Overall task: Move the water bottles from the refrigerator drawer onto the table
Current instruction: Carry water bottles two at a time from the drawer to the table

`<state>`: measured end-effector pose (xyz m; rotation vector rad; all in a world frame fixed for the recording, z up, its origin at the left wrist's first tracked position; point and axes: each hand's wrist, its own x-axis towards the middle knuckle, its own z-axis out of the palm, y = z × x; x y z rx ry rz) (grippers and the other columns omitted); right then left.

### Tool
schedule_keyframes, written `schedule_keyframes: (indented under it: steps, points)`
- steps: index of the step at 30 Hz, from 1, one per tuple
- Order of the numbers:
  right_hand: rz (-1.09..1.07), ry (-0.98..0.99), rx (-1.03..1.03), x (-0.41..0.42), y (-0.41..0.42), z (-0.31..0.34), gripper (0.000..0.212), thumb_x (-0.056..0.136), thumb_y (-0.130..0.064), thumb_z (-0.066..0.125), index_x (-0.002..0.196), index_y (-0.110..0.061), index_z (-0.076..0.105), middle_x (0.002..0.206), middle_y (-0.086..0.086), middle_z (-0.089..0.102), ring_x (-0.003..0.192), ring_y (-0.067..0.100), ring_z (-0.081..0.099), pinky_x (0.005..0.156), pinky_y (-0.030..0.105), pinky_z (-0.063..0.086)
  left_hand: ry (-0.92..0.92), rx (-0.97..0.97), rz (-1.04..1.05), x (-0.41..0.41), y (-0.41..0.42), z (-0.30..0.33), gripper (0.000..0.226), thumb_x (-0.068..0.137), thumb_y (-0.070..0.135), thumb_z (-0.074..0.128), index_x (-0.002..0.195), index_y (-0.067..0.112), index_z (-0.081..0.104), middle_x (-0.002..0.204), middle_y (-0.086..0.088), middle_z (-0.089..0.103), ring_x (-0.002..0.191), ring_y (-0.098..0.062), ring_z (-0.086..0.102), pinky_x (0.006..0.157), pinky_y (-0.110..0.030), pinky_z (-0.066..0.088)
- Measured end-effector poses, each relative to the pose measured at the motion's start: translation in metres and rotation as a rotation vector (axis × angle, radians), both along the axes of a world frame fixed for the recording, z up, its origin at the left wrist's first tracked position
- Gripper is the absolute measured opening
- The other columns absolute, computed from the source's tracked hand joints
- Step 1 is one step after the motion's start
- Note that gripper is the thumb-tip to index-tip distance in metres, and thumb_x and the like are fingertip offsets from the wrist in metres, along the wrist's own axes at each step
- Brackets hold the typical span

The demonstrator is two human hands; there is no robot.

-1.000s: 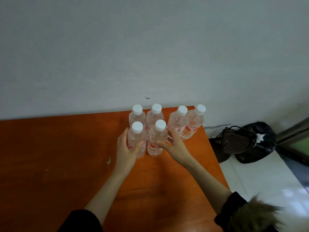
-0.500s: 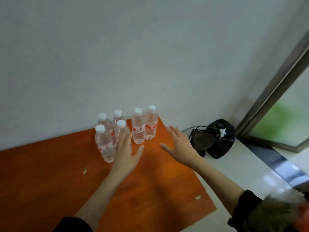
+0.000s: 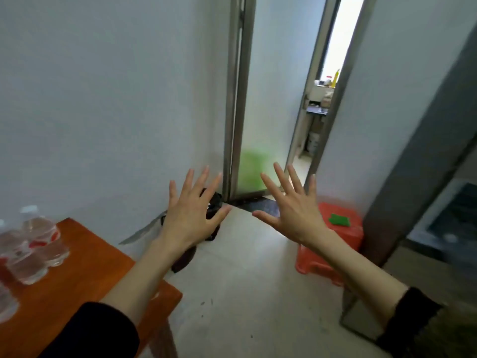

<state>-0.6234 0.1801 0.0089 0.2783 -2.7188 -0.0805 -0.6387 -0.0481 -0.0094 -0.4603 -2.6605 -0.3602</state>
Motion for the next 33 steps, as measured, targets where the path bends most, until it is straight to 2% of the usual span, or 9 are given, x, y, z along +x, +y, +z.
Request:
schedule_keyframes:
  steps: [2, 5, 10, 14, 18, 22, 24, 27, 33]
  points:
    - [-0.098, 0.021, -0.014, 0.02, 0.048, 0.008, 0.087, 0.073, -0.079, 0.015, 0.147, -0.038, -0.001, 0.158, -0.001, -0.008, 0.145, 0.024, -0.012, 0.109, 0.063, -0.002, 0.022, 0.006, -0.104, -0.001, 0.05, 0.01, 0.071, 0.086, 0.064, 0.029, 0.146, 0.039, 0.0, 0.158, 0.007, -0.005, 0.145, -0.019, -0.011, 0.113, -0.052, -0.007]
    - [-0.242, 0.041, -0.01, 0.048, 0.116, 0.012, 0.085, 0.076, -0.078, 0.021, 0.147, -0.037, -0.002, 0.159, 0.001, -0.006, 0.145, 0.026, -0.008, 0.108, 0.064, -0.004, 0.045, 0.001, -0.249, -0.003, 0.123, 0.017, 0.071, 0.088, 0.061, 0.033, 0.143, 0.039, -0.006, 0.157, 0.007, -0.006, 0.145, -0.021, -0.01, 0.113, -0.054, -0.005]
    - [-0.441, 0.037, -0.066, 0.089, 0.214, 0.005, 0.085, 0.077, -0.077, 0.026, 0.147, -0.036, -0.001, 0.159, 0.001, -0.006, 0.144, 0.024, -0.011, 0.107, 0.057, -0.014, 0.008, -0.023, -0.448, -0.004, 0.239, 0.009, 0.072, 0.083, 0.068, 0.019, 0.145, 0.039, -0.005, 0.151, 0.013, -0.016, 0.142, -0.017, -0.016, 0.114, -0.055, -0.003]
    - [-0.597, 0.009, -0.061, 0.103, 0.283, -0.005, 0.091, 0.069, -0.081, 0.007, 0.147, -0.037, -0.006, 0.158, 0.0, -0.011, 0.144, 0.023, -0.015, 0.109, 0.056, -0.013, -0.023, -0.03, -0.572, -0.011, 0.326, -0.001, 0.07, 0.087, 0.064, 0.027, 0.146, 0.038, -0.001, 0.157, 0.008, -0.007, 0.144, -0.019, -0.014, 0.115, -0.054, -0.004]
    - [-0.695, -0.022, -0.062, 0.105, 0.355, -0.016, 0.091, 0.068, -0.082, 0.005, 0.146, -0.037, -0.007, 0.158, -0.002, -0.011, 0.144, 0.021, -0.015, 0.111, 0.056, -0.011, -0.025, -0.037, -0.659, -0.028, 0.413, -0.01, 0.071, 0.085, 0.066, 0.021, 0.146, 0.039, -0.002, 0.158, 0.006, -0.004, 0.144, -0.021, -0.013, 0.114, -0.052, -0.007]
    - [-0.818, -0.043, -0.103, 0.107, 0.43, -0.026, 0.084, 0.078, -0.077, 0.019, 0.147, -0.036, -0.005, 0.158, -0.003, -0.011, 0.143, 0.018, -0.017, 0.111, 0.054, -0.011, -0.046, -0.035, -0.753, -0.046, 0.493, -0.02, 0.072, 0.075, 0.075, 0.001, 0.139, 0.045, -0.015, 0.152, 0.011, -0.015, 0.14, -0.017, -0.019, 0.112, -0.05, -0.009]
    - [-0.878, -0.071, -0.11, 0.11, 0.465, -0.034, 0.084, 0.078, -0.076, 0.019, 0.147, -0.036, -0.006, 0.158, -0.003, -0.012, 0.143, 0.019, -0.017, 0.111, 0.054, -0.011, -0.065, -0.037, -0.798, -0.054, 0.53, -0.025, 0.07, 0.073, 0.077, -0.004, 0.134, 0.047, -0.02, 0.149, 0.012, -0.018, 0.14, -0.016, -0.02, 0.112, -0.048, -0.011]
    - [-0.93, -0.098, -0.143, 0.117, 0.511, -0.044, 0.085, 0.076, -0.077, 0.017, 0.147, -0.036, -0.005, 0.158, -0.002, -0.011, 0.144, 0.02, -0.016, 0.111, 0.054, -0.012, -0.103, -0.052, -0.86, -0.058, 0.584, -0.033, 0.068, 0.075, 0.076, -0.001, 0.135, 0.048, -0.021, 0.148, 0.013, -0.021, 0.14, -0.016, -0.021, 0.112, -0.047, -0.011]
    - [-0.996, -0.135, -0.22, 0.127, 0.598, -0.068, 0.08, 0.083, -0.072, 0.027, 0.147, -0.037, -0.006, 0.158, -0.003, -0.011, 0.144, 0.019, -0.016, 0.11, 0.051, -0.015, -0.179, -0.12, -0.978, -0.045, 0.688, -0.053, 0.064, 0.081, 0.071, 0.008, 0.135, 0.048, -0.017, 0.148, 0.015, -0.02, 0.138, -0.013, -0.024, 0.112, -0.045, -0.013]
